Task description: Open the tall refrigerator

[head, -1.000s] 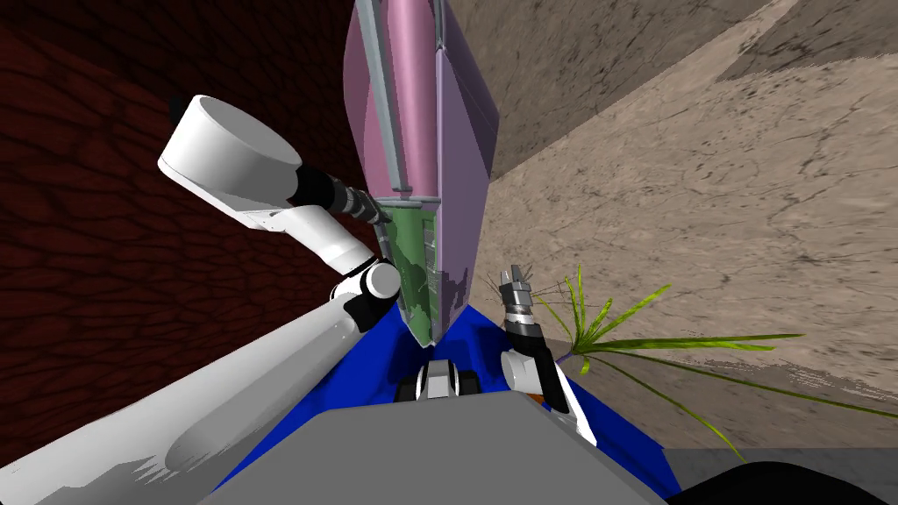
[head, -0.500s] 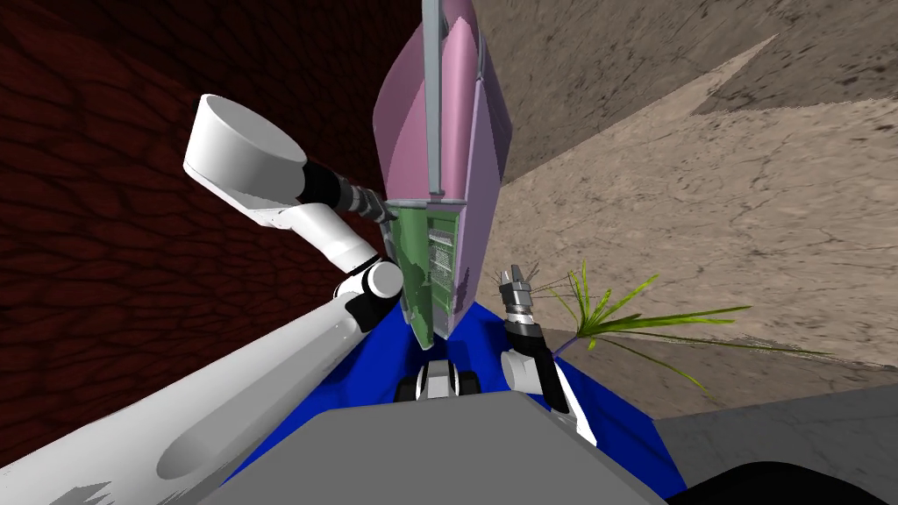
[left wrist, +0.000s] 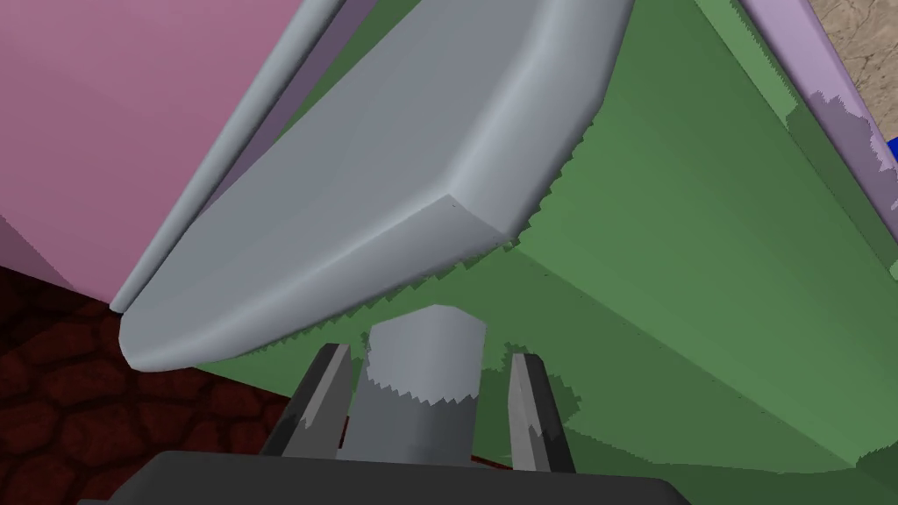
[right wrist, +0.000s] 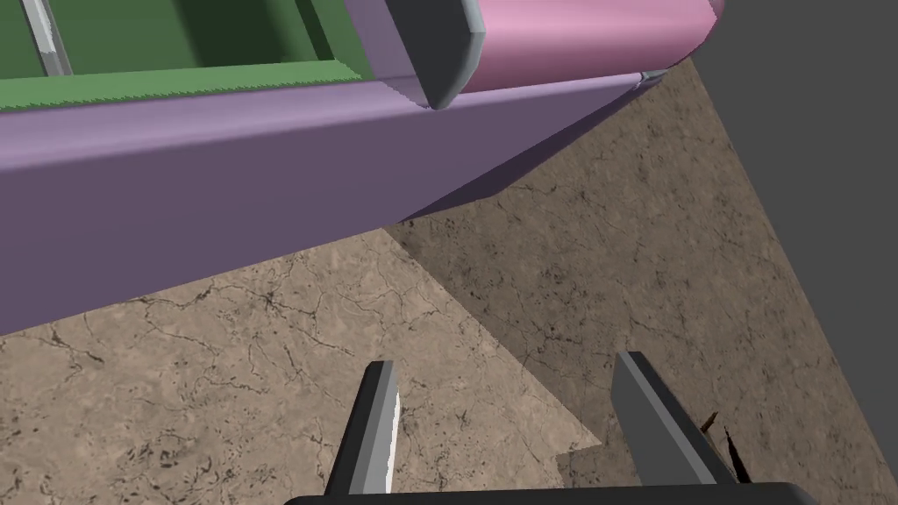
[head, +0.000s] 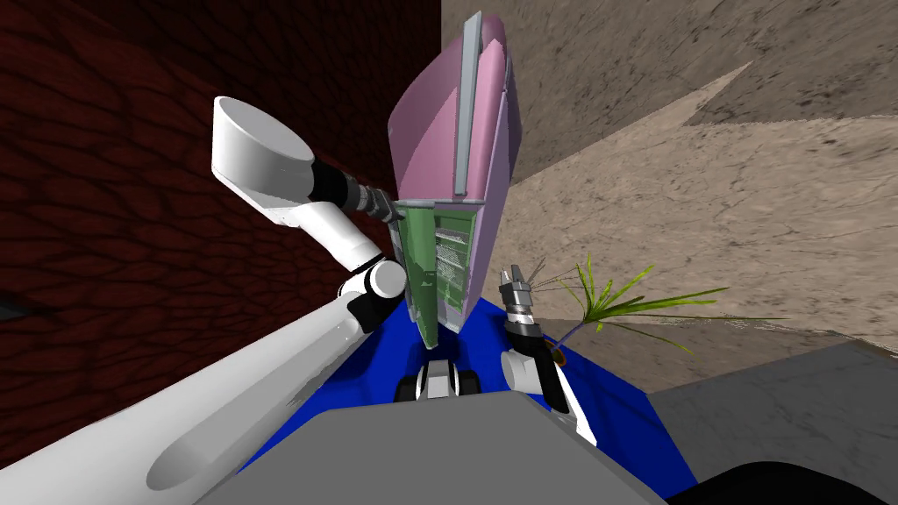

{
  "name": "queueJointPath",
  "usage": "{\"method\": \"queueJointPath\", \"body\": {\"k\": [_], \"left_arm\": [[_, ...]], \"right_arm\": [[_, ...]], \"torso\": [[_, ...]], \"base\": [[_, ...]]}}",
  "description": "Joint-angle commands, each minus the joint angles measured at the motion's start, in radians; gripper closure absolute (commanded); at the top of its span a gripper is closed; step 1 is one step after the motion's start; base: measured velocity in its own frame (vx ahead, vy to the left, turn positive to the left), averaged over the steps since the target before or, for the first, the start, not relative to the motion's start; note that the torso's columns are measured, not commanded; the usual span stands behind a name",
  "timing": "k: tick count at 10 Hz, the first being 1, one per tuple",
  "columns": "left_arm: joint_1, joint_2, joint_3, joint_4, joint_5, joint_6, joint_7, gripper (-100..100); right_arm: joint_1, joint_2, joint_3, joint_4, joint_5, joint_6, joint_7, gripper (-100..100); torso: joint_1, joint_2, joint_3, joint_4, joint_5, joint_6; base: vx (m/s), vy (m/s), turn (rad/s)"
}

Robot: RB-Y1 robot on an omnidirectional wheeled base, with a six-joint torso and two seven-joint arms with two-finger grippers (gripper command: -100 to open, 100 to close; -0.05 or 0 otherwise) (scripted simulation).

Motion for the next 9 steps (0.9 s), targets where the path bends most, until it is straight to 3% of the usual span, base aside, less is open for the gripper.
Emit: {"method": "queueJointPath", "body": {"k": [1,3,4,5,7,9], "left_arm": [[-0.018,0.04,-0.05,0.049,0.034,-0.053,0.049,100],[-0.018,0.04,-0.103,0.111,0.034,-0.097,0.091,100],[-0.018,0.04,-0.108,0.113,0.034,-0.097,0.091,100],[-0.033,0.079,-0.149,0.152,0.068,-0.127,0.134,100],[-0.033,0.079,-0.206,0.215,0.068,-0.159,0.182,100],[-0.033,0.079,-0.215,0.227,0.068,-0.188,0.182,100]], "right_arm": [[0.0,0.0,0.0,0.0,0.0,0.0,0.0,0],[0.0,0.0,0.0,0.0,0.0,0.0,0.0,0],[0.0,0.0,0.0,0.0,0.0,0.0,0.0,0],[0.0,0.0,0.0,0.0,0.0,0.0,0.0,0],[0.0,0.0,0.0,0.0,0.0,0.0,0.0,0],[0.0,0.0,0.0,0.0,0.0,0.0,0.0,0]], "torso": [[-0.01,-0.001,0.001,0.0,-0.003,0.001],[0.0,-0.004,-0.005,0.005,-0.003,0.003],[-0.004,-0.006,-0.006,0.005,-0.003,0.0],[-0.01,-0.007,-0.007,0.004,-0.005,0.0],[0.003,-0.002,-0.005,0.01,-0.003,0.001],[-0.002,-0.007,-0.009,0.01,-0.003,-0.002]], "base": [[-0.053,0.276,-0.302],[-0.039,0.315,-0.239],[-0.01,0.076,0.033],[-0.093,0.197,-0.287],[-0.065,0.275,-0.242],[-0.008,0.044,0.04]]}}
